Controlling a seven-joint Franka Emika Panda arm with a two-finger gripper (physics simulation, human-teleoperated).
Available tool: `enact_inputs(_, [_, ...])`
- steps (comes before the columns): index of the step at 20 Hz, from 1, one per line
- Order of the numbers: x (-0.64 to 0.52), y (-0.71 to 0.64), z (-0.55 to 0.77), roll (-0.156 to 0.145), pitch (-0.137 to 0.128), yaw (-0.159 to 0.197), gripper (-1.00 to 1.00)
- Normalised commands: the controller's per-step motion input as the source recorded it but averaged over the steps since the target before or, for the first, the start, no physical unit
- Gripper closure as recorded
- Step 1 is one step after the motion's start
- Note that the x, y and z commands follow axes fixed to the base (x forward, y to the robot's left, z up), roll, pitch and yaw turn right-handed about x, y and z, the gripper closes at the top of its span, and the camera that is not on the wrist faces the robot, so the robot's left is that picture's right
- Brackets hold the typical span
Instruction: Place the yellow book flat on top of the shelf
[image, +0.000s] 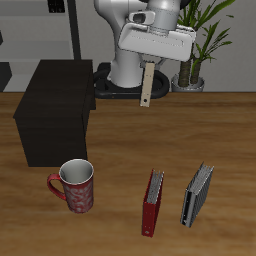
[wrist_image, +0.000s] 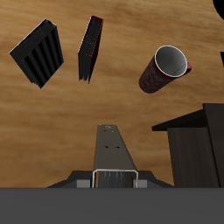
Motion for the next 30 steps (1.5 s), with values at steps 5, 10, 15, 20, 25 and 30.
enact_inputs(5, [0.03,-0.26,0.39,-0.105,-0.056,0.063,1.00])
enact_inputs(10, [-0.06,-0.36,0.25,-0.086,-0.047,0.036,1.00])
enact_inputs(15, [-0.04,-0.43,0.23,-0.109,-0.046,0.042,1.00])
enact_inputs(20, [-0.01,-0.31,0.16,-0.107,-0.046,0.038,1.00])
enact_inputs(25, [-0.02,-0.29,0.13,-0.107,-0.046,0.012,1.00])
enact_inputs(30, [0.02,-0.35,0.07,-0.097,-0.026,0.006,1.00])
